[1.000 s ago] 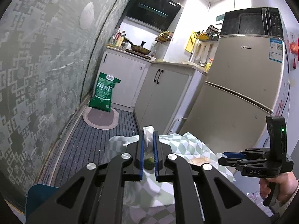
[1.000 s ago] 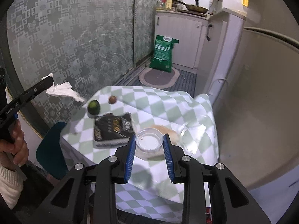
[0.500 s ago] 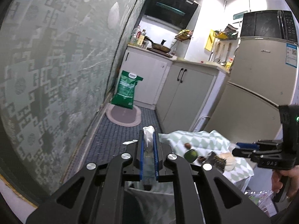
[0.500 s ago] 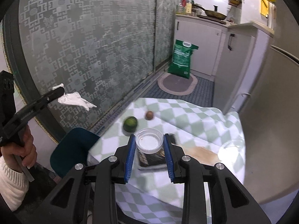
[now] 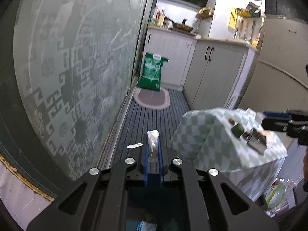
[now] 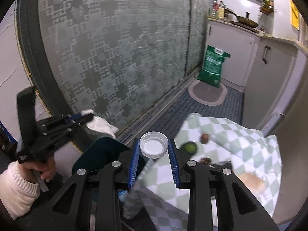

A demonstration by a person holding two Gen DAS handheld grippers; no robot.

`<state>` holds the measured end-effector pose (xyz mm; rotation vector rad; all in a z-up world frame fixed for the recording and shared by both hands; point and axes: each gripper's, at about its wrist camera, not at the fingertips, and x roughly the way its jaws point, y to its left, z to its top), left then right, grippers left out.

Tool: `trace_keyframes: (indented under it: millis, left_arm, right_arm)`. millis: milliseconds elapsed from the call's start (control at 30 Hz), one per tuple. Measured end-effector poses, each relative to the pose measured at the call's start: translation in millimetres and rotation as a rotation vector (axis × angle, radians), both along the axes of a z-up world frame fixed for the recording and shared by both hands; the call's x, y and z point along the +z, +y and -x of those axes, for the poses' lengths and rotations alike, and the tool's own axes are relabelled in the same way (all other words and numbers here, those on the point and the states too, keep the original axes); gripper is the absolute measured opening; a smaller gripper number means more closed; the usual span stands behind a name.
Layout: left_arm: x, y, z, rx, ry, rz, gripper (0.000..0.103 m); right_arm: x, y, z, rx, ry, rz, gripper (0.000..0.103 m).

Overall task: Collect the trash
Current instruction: 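Carry the tissue and cup lid over the teal bin with both tools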

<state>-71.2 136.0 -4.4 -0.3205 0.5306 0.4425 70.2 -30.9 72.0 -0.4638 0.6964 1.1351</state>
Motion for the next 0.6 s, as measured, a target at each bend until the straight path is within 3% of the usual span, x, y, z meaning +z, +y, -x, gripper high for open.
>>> trace_keyframes:
  millis: [600]
  left_arm:
    - [-44.9, 12.2, -10.9, -0.064, 0.24, 0.077, 0.01]
  right_arm:
    - [-38.7, 49.6, 24.5, 0.097, 0.119, 0.114, 0.03]
